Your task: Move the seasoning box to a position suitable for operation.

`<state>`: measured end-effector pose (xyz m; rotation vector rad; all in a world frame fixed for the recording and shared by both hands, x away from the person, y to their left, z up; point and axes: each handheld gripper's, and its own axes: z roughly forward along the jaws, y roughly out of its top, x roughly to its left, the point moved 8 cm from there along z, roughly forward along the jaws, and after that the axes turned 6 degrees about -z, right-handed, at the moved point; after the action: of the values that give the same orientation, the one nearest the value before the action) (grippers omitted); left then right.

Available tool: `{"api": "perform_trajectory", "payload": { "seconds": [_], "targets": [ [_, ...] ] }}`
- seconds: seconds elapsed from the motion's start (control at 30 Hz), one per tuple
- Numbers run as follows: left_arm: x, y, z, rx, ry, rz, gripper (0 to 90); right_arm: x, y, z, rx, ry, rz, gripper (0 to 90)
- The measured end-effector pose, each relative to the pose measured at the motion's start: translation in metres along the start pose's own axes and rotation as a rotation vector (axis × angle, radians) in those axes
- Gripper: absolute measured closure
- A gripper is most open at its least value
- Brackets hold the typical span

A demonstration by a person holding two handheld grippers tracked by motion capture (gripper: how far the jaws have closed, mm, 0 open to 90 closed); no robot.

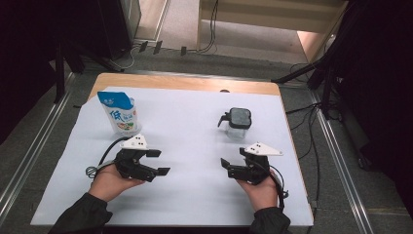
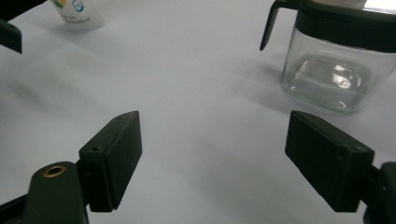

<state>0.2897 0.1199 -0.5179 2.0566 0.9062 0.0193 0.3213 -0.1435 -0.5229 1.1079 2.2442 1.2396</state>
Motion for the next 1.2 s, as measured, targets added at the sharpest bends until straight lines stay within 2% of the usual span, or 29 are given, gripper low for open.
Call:
{"api": "perform_trajectory", "payload": {
  "seconds": [0.07,0.2,0.37,0.4,0.43,0.5,0.57,0.63,0.73,0.8,0.9,0.93,1.0,1.07,1.2],
  "targets": [
    [0.002,0.002,-0.001,-0.012,0.002,-0.027,27.7,-0.002,0.0,0.0,-0.004,-0.003,0.011,18.7],
    [0.006,0.003,-0.003,-0.028,0.013,-0.035,25.3,-0.006,0.002,0.0,-0.01,-0.014,0.031,18.4],
    [0.007,0.002,-0.004,-0.023,-0.003,-0.051,24.0,-0.009,0.002,0.001,-0.006,-0.024,0.039,17.7],
    [0.007,0.002,-0.004,-0.022,-0.006,-0.06,24.2,-0.013,0.0,0.003,0.016,-0.063,0.042,15.0],
    [0.007,0.002,-0.004,-0.017,-0.006,-0.062,24.3,-0.015,-0.001,0.004,0.02,-0.079,0.046,14.8],
    [0.007,0.002,-0.004,-0.019,-0.005,-0.059,24.3,-0.018,-0.002,0.007,0.021,-0.093,0.07,14.8],
    [0.009,0.002,-0.004,-0.025,0.002,-0.058,24.4,-0.02,-0.001,0.01,0.015,-0.082,0.097,14.8],
    [0.01,0.002,-0.004,-0.018,0.004,-0.054,24.6,-0.022,0.0,0.012,0.006,-0.08,0.105,14.8],
    [0.012,0.001,-0.003,-0.006,0.027,-0.052,23.0,-0.026,-0.002,0.015,0.022,-0.117,0.11,14.6],
    [0.011,0.001,-0.004,-0.013,0.013,-0.062,21.1,-0.03,-0.001,0.017,0.025,-0.13,0.126,14.5],
    [0.009,0.003,-0.005,-0.028,-0.007,-0.06,19.6,-0.033,0.001,0.02,0.024,-0.131,0.125,14.4],
    [0.008,0.002,-0.005,-0.023,-0.004,-0.057,18.4,-0.038,0.002,0.023,0.027,-0.146,0.117,14.3],
    [0.01,0.001,-0.005,-0.024,0.012,-0.06,16.7,-0.045,0.001,0.026,0.036,-0.158,0.13,14.3],
    [0.01,0.001,-0.008,-0.034,-0.006,-0.072,15.7,-0.052,0.001,0.029,0.046,-0.168,0.153,14.3],
    [0.008,-0.001,-0.01,-0.044,-0.004,-0.074,15.0,-0.061,0.006,0.035,0.02,-0.179,0.189,12.2]
  ]
}}
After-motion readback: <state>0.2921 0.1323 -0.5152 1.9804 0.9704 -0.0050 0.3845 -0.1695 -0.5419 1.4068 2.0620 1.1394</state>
